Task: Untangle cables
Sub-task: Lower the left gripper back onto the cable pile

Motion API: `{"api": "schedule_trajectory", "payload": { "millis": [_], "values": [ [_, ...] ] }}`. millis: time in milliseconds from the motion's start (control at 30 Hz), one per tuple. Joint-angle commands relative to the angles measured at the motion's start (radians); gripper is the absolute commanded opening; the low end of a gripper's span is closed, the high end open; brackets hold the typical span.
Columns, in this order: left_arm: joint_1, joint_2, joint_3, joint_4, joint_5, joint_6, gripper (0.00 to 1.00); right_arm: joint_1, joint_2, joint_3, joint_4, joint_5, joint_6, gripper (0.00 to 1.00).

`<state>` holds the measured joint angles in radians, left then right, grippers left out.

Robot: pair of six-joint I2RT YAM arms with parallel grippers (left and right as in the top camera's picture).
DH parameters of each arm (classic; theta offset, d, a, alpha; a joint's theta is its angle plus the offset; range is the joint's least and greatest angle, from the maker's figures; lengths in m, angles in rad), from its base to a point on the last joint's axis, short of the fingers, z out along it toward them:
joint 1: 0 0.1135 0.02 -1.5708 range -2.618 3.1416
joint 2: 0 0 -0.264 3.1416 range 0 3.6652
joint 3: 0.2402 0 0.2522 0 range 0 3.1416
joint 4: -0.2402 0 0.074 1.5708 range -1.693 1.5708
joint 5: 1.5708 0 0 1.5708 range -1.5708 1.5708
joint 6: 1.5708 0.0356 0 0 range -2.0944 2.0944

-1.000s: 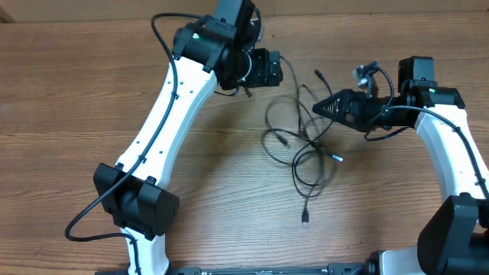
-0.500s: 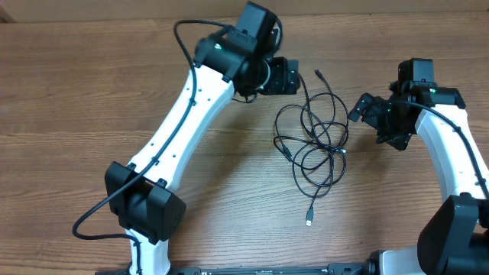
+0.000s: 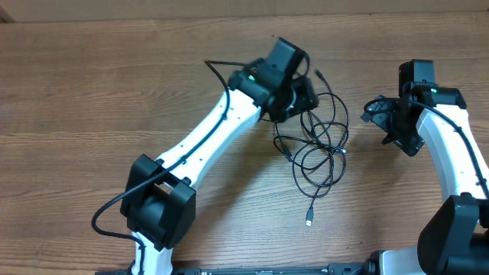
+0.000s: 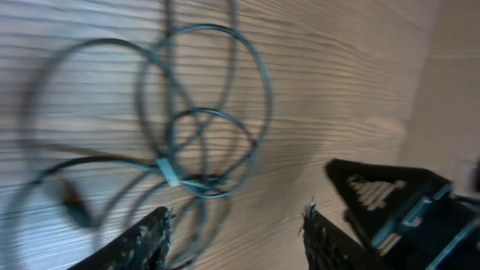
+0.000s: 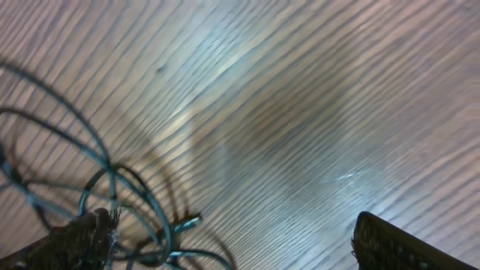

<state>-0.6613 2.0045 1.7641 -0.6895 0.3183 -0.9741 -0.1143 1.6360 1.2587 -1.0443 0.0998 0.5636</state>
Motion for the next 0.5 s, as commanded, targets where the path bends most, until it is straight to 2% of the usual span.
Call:
{"api": "schedule_trajectory", "payload": {
  "millis": [0,100,300,400,467],
  "values": [
    [-0.047,-0.029,-0.047,0.078,0.005,-0.117,0.57,-0.02,-0.023,0.017,-0.003,0.05,0.043,1.0],
    [-0.074,-0.029,-0.082,0.133,-0.047,-0.177,0.6,-0.045,-0.023,0.017,-0.005,0.05,0.043,1.0],
    [-0.103,-0.029,-0.146,0.15,-0.067,-0.46,0.52,-0.1,-0.023,0.017,-0.006,0.035,0.043,1.0],
    [-0.109,-0.029,-0.182,0.196,-0.067,-0.586,0.52,-0.105,-0.023,0.017,-0.006,0.03,0.043,1.0],
    [-0.114,-0.028,-0.209,0.253,-0.068,-0.626,0.53,-0.105,-0.023,0.017,-0.006,0.03,0.043,1.0]
  ]
}}
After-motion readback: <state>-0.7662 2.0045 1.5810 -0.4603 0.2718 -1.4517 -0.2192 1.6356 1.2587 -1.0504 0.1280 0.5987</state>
